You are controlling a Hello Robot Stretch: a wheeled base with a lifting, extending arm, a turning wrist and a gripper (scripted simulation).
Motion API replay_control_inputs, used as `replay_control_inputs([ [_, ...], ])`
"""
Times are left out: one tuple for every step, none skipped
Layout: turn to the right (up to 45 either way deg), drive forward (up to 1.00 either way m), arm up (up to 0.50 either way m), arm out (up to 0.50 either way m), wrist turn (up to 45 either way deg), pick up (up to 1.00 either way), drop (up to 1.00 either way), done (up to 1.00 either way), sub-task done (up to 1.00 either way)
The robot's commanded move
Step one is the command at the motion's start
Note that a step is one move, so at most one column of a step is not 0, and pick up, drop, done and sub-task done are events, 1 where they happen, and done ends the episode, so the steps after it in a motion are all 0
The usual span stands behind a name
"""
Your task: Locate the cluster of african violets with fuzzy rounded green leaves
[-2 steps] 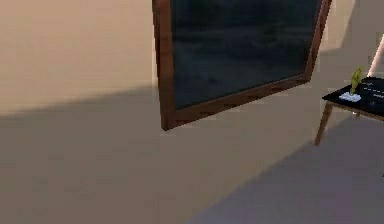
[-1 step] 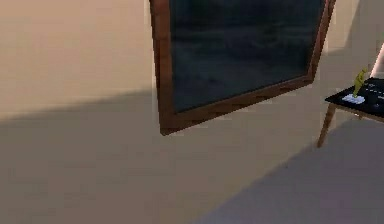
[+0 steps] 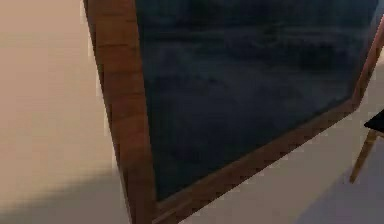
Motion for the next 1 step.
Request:
replay_control_inputs([
  [45.0,0.0,0.0,0.0,0.0,0.0,0.0,0.0,0.0],
])
